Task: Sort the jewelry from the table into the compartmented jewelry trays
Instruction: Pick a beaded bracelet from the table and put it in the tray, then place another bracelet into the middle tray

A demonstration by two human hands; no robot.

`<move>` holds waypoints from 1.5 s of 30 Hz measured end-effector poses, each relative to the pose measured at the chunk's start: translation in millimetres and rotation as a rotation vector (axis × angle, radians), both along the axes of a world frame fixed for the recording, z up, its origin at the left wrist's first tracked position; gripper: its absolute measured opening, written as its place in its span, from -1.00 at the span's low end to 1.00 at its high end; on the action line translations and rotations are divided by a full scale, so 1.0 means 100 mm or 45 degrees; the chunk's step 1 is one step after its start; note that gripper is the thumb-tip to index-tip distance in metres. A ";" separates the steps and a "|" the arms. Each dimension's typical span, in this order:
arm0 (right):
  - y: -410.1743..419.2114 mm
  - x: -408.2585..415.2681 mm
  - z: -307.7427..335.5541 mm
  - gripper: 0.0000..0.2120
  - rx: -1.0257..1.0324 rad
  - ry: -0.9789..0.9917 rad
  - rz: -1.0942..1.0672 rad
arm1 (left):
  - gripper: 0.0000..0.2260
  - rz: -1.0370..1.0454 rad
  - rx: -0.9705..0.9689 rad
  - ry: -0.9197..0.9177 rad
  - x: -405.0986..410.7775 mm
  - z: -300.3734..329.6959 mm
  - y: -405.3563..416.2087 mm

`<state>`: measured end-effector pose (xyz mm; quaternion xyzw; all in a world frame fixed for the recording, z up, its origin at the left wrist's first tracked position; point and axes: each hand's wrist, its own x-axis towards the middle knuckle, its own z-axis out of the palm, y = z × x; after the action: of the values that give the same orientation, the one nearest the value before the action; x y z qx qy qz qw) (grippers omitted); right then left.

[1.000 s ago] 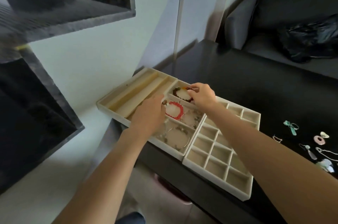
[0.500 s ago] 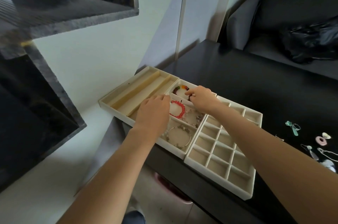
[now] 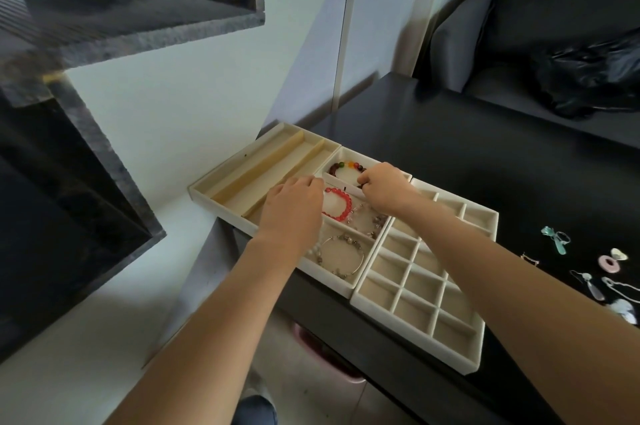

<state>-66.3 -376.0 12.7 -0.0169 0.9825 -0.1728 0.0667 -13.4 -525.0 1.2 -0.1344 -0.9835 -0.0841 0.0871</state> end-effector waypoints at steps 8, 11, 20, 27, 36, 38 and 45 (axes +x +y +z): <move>-0.03 0.04 -0.04 -0.71 0.008 0.009 0.048 | -0.55 0.033 -0.073 0.000 -0.04 0.00 0.02; -0.01 0.13 -0.02 -0.69 0.045 0.058 0.098 | -0.56 0.035 -0.086 -0.006 -0.02 0.03 0.05; 0.70 0.88 0.41 -0.65 0.024 0.255 -0.042 | -0.70 -0.027 0.269 0.096 0.27 0.42 0.65; 1.78 1.69 0.58 -0.63 0.066 0.279 -0.310 | -0.66 -0.427 0.097 0.158 0.53 0.60 1.68; 3.04 2.30 0.20 -0.51 0.062 0.050 -0.570 | -0.64 -0.834 0.034 -0.233 0.79 0.25 3.06; 3.27 2.39 0.07 -0.54 0.057 -0.005 -0.624 | -0.69 -0.843 0.091 -0.233 0.85 0.13 3.33; 3.64 2.42 -0.09 -0.71 0.180 0.008 -0.737 | -0.76 -0.780 0.153 -0.210 1.04 -0.10 3.92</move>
<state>175.7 -11.9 3.3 0.2679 0.9564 -0.1156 0.0126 90.8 -132.6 -8.6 -0.4115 -0.8944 -0.1749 -0.0145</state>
